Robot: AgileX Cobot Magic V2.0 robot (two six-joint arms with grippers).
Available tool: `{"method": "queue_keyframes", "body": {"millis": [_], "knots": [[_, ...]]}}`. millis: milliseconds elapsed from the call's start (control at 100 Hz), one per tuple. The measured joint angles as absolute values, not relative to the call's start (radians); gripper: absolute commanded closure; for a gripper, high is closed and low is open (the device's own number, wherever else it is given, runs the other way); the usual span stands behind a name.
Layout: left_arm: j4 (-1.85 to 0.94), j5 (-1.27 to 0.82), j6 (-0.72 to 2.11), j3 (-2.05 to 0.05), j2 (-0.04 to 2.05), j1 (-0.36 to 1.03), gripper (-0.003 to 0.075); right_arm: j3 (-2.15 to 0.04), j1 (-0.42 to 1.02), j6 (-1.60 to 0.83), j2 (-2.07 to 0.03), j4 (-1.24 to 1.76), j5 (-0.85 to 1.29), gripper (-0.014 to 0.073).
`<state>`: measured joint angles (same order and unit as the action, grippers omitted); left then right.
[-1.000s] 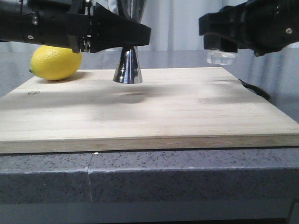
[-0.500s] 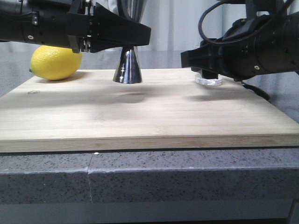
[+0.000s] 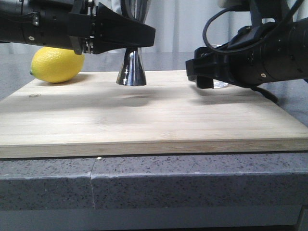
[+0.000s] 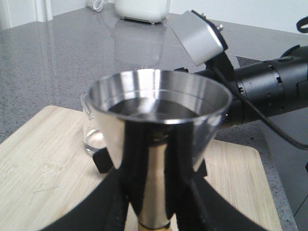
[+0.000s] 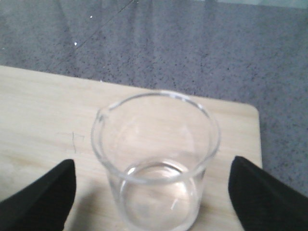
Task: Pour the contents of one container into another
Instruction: 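Lower the measuring cup onto the board with the right gripper, then open the right gripper and withdraw it from the measuring cup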
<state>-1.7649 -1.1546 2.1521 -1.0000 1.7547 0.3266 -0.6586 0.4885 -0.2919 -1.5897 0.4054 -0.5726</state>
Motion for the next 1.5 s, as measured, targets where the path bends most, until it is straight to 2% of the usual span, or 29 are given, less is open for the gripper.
{"method": "queue_keyframes", "body": {"millis": [490,960,1250,1500], "knots": [[-1.765,-1.155,2.152,-1.000,1.755,0.327,0.0575,-0.659,0.488,-0.361,-1.226,0.400,0.013,-0.0045],[-1.765,-1.155,2.152,-1.000,1.755,0.327,0.0575,-0.659,0.488,-0.363,-0.919,0.310,0.438,-0.0045],[-1.765,-1.155,2.152,-1.000,1.755,0.327,0.0575,-0.659,0.488,-0.363,-0.763,0.251,0.537,-0.0045],[-1.765,-1.155,2.152,-1.000,1.755,0.327,0.0575,-0.659,0.488,-0.363,-0.731,0.232,0.557,-0.0045]]}}
